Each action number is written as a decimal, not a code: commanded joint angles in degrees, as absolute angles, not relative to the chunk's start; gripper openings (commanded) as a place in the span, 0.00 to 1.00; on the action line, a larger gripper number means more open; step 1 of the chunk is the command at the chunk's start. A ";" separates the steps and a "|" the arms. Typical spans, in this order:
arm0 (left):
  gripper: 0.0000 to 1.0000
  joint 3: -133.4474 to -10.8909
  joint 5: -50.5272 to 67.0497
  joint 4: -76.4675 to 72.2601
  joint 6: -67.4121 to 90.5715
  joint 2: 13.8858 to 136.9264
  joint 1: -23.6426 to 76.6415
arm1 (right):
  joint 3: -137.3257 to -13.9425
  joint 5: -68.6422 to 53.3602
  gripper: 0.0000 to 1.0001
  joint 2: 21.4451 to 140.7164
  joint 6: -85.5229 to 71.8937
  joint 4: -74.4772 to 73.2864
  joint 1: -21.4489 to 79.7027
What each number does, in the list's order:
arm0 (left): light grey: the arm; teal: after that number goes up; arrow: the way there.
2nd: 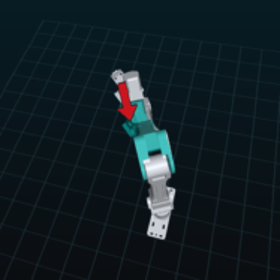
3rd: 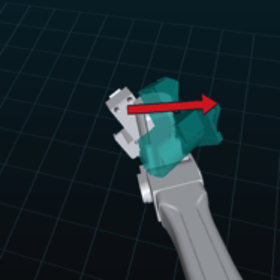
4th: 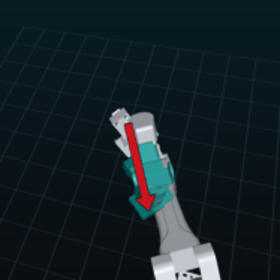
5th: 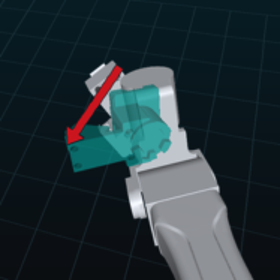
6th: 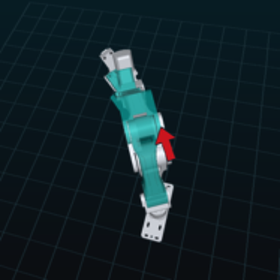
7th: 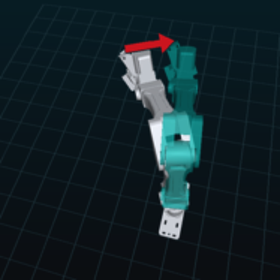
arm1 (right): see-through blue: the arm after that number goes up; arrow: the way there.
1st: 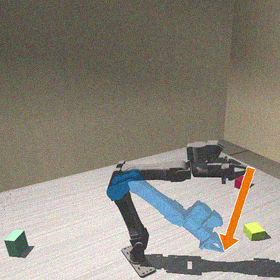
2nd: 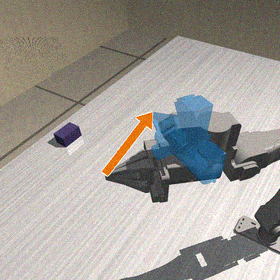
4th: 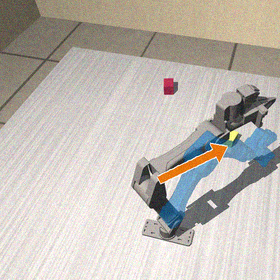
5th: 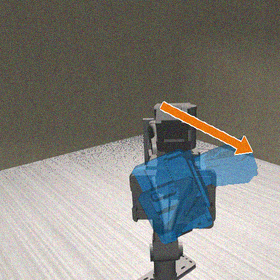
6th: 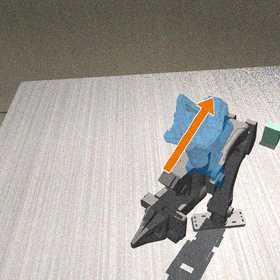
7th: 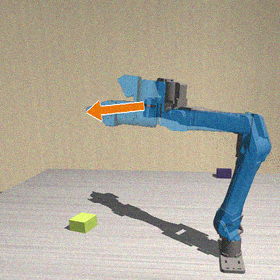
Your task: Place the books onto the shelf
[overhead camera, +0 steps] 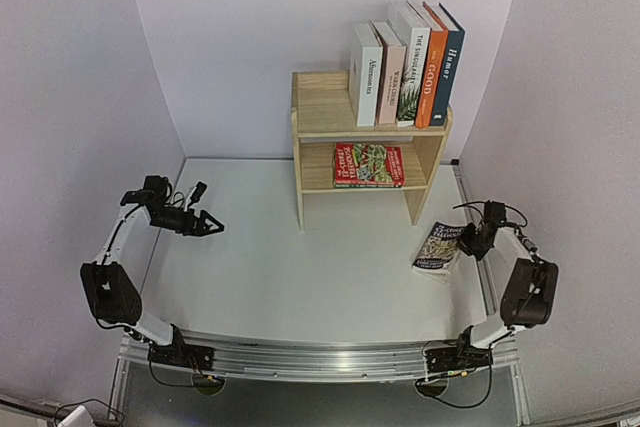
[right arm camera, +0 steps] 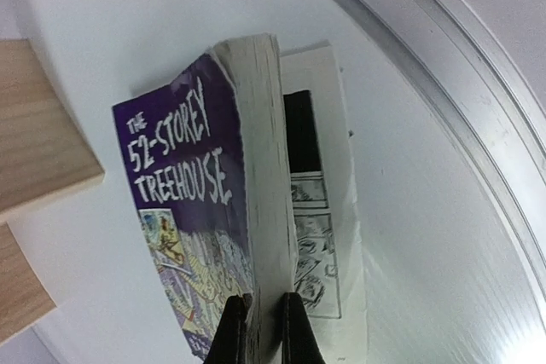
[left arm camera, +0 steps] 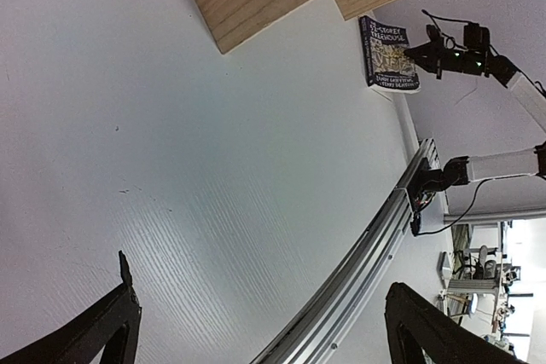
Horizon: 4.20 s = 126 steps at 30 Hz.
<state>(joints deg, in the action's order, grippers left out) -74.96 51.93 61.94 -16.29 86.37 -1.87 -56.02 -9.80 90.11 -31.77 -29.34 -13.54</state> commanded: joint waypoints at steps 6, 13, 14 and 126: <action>1.00 -78.32 46.59 62.79 -18.31 89.43 10.52 | -51.53 -7.76 0.00 71.88 -39.05 -43.99 9.61; 1.00 -75.79 48.83 60.63 -16.79 91.08 17.84 | -55.42 -2.95 0.00 72.10 -43.48 -37.16 41.99; 1.00 -75.13 49.17 60.42 -16.82 91.14 18.95 | -57.52 -2.75 0.00 73.86 -41.47 -34.64 46.38; 0.07 -52.06 80.31 12.52 36.41 77.17 -2.02 | -108.75 51.36 0.00 137.86 91.61 53.71 74.62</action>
<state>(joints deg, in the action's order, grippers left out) -50.89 78.72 13.35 37.49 78.15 -2.20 -106.45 51.16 140.75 92.72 51.32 74.32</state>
